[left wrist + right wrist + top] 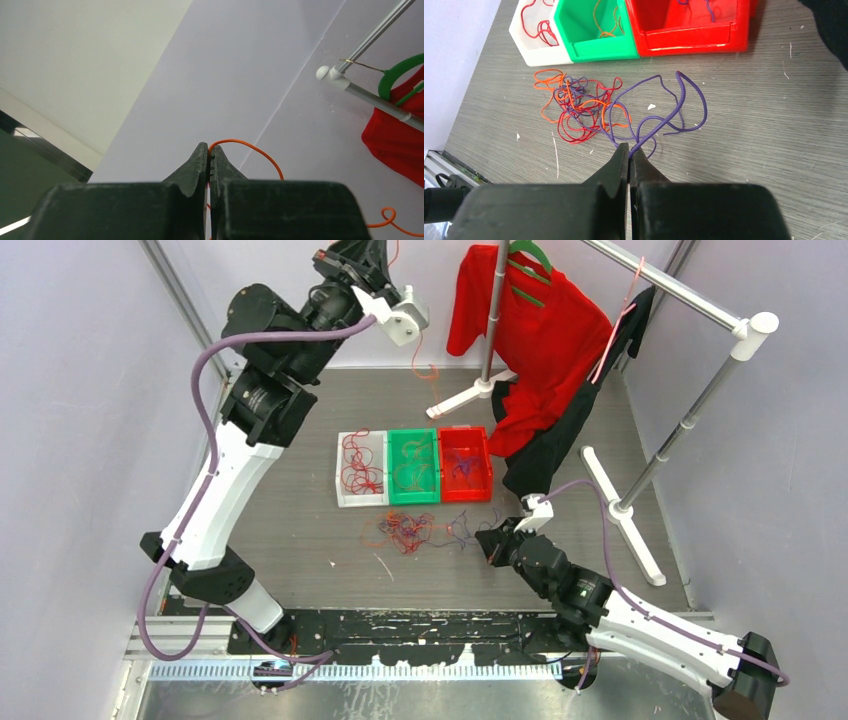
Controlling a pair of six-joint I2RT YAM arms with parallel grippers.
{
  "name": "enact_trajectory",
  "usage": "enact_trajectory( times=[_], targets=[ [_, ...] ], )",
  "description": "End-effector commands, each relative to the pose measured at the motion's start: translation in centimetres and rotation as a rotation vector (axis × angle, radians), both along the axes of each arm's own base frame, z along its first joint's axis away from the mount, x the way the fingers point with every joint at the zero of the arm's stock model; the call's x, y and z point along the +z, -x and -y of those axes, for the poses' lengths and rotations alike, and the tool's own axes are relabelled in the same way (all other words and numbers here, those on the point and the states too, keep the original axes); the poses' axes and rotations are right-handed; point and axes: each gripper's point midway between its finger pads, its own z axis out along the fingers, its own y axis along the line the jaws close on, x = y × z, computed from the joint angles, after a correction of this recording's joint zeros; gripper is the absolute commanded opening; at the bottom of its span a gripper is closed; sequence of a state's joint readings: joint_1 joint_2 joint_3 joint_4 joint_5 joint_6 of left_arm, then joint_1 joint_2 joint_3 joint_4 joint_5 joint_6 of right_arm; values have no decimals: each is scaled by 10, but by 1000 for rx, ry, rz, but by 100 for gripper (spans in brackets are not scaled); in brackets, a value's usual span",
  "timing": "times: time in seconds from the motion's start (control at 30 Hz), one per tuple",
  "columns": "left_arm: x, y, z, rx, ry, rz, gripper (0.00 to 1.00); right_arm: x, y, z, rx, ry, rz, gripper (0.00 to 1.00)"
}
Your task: Untangle the cables
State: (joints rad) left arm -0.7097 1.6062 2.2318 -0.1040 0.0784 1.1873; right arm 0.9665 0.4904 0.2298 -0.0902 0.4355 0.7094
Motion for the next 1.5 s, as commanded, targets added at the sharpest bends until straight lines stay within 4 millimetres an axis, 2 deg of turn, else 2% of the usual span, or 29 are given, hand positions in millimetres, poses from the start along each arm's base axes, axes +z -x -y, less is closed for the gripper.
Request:
enact_trajectory(
  times=[0.0,0.23,0.37,0.47,0.67,0.8,0.97,1.17,1.27,1.37,1.47],
  targets=[
    [-10,-7,5,7,3,-6,0,9,-2,2,-21,-30,22,1],
    [-39,-28,13,30,-2,-92,0,10,-1,5,-25,-46,27,1],
    [-44,-34,14,44,-4,-103,0,10,0,5,-21,-49,23,1],
    [-37,-32,13,47,-1,-80,0,10,1,4,-15,-52,18,1],
    [-8,-29,8,68,29,-2,0,11,2,4,-12,-52,17,1],
    [-6,-27,8,60,27,-9,0,11,3,6,-16,-49,17,1],
    [-49,-38,20,45,-36,-106,0,13,3,10,-27,-49,23,1],
    [-128,-52,30,50,-144,-259,0,13,4,15,-40,-45,27,1],
    [-151,-55,29,61,-162,-318,0,13,4,16,-43,-46,24,1],
    [-152,-58,24,90,-158,-325,0,11,4,17,-45,-44,20,1],
    [-135,-61,17,137,-145,-278,0,11,4,16,-43,-42,17,1]
  ],
)
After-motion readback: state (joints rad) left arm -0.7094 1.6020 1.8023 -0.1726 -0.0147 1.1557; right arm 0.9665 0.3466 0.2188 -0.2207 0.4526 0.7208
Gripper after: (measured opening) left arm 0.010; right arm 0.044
